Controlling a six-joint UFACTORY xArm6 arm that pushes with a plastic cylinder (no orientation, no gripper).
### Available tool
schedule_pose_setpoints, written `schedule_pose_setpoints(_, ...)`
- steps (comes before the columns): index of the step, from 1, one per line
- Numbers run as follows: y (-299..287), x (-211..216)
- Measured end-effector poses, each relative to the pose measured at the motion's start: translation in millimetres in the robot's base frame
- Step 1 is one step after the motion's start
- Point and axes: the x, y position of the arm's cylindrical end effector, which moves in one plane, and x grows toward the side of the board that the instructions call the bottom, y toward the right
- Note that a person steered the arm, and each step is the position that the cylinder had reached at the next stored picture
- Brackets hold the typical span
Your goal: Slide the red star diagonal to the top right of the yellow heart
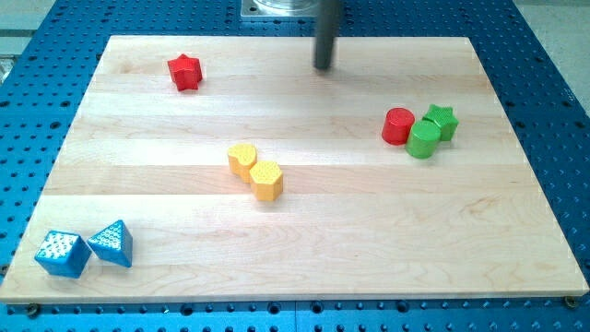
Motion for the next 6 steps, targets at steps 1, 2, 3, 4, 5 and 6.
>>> schedule_pose_setpoints(1,-141,-21)
schedule_pose_setpoints(2,-222,-2)
schedule_pose_setpoints(3,-206,41)
schedule_pose_setpoints(4,-126,58)
schedule_pose_setpoints(5,-46,57)
schedule_pose_setpoints(6,-28,55)
